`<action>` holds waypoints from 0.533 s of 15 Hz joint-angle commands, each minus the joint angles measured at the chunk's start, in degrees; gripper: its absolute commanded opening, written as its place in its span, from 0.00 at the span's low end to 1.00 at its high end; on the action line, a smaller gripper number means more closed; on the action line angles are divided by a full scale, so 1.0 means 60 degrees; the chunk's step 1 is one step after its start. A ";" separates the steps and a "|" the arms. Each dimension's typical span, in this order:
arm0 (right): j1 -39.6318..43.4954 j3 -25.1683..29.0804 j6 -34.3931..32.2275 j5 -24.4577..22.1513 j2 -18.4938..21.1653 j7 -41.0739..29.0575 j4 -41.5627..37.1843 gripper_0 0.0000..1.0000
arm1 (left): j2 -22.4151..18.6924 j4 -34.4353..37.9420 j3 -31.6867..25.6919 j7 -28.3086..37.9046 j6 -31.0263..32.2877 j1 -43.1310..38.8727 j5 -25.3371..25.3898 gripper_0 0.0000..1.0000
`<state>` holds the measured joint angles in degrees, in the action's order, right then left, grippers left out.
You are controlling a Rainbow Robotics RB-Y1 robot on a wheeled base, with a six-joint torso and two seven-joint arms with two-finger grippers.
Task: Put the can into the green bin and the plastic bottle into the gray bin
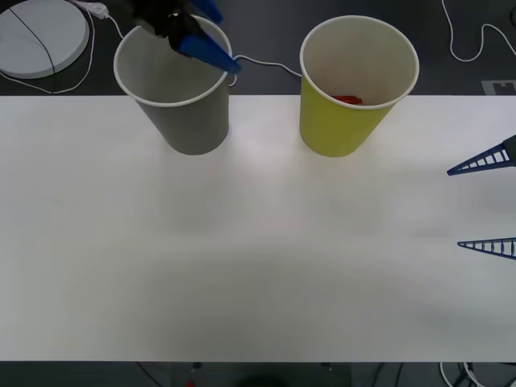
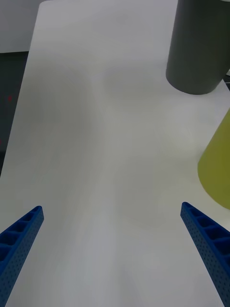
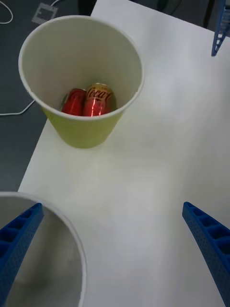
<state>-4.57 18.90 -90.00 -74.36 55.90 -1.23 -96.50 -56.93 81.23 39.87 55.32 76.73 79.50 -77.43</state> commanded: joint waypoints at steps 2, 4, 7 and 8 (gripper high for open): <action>0.0000 0.0000 0.0000 0.0000 0.0000 0.0000 0.0000 1.00 | -0.0648 0.1067 -0.2294 -0.1135 0.0820 -0.2351 -0.0221 1.00; 0.0000 0.0000 0.0000 0.0000 0.0000 0.0000 0.0000 1.00 | -0.0765 0.1404 -0.3598 -0.2014 0.1171 -0.3699 -0.0294 1.00; 0.0000 0.0000 0.0000 0.0000 0.0000 0.0000 0.0000 1.00 | -0.0955 0.2195 -0.5165 -0.3244 0.1215 -0.5881 -0.0279 1.00; 0.0000 0.0000 0.0000 0.0000 0.0000 0.0000 0.0000 1.00 | -0.0955 0.2473 -0.5707 -0.3610 0.1274 -0.6643 -0.0279 1.00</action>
<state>-4.57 18.90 -90.00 -74.36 55.90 -1.23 -96.50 -62.64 94.90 7.86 35.28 84.15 42.76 -79.11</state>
